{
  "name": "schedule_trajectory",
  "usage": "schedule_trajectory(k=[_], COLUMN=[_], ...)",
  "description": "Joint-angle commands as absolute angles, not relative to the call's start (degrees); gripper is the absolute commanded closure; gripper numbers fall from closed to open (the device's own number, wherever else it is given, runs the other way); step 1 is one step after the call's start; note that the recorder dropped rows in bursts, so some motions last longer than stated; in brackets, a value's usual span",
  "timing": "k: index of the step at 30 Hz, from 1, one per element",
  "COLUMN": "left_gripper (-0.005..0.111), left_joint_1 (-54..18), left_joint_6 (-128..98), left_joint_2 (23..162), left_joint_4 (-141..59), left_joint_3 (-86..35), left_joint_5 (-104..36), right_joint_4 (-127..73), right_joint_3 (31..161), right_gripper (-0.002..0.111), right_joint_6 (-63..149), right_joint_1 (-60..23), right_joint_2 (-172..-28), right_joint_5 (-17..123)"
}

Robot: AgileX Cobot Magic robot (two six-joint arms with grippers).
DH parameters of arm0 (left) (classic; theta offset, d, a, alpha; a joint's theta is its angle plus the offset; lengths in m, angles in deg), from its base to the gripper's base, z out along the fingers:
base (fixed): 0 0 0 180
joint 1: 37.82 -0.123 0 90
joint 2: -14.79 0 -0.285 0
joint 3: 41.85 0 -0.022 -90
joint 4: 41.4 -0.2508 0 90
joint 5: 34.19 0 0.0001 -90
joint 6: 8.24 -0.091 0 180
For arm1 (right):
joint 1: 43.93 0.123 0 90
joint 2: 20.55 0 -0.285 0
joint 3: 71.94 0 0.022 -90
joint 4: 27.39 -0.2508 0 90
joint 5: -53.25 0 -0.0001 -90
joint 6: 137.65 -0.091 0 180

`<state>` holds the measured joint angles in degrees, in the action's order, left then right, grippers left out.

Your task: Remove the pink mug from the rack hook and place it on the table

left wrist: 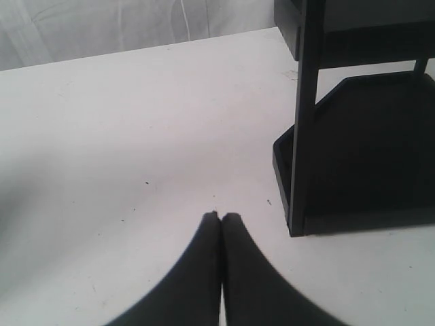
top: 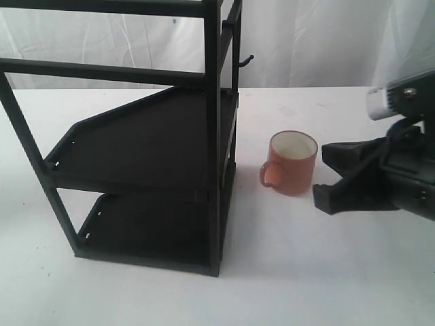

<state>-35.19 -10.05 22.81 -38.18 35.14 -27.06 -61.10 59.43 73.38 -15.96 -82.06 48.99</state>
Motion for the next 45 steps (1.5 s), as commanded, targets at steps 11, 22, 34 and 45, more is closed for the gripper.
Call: schedule_trajectory(k=[11, 22, 34, 45], left_gripper=[0.107, 0.107, 0.107, 0.107], left_joint_1=[-35.4, -35.4, -35.4, -35.4], left_joint_6=[-9.7, -9.7, -9.7, -9.7], left_joint_2=[22.6, 22.6, 22.6, 22.6], left_joint_4=[-38.3, -38.3, -38.3, -38.3], left_joint_3=[35.4, 35.4, 35.4, 35.4], left_joint_5=[-26.8, -26.8, -26.8, -26.8], right_joint_4=[-60.8, -60.8, -49.7, -36.1], right_joint_3=[59.4, 59.4, 56.7, 44.2], right_gripper=[0.108, 0.108, 0.108, 0.108], right_joint_6=[73.6, 73.6, 53.9, 43.8], right_joint_1=[-15.9, -15.9, -17.0, -25.9], right_joint_2=[-50.4, -41.6, -40.9, -36.3], right_joint_5=[35.4, 35.4, 36.2, 37.3])
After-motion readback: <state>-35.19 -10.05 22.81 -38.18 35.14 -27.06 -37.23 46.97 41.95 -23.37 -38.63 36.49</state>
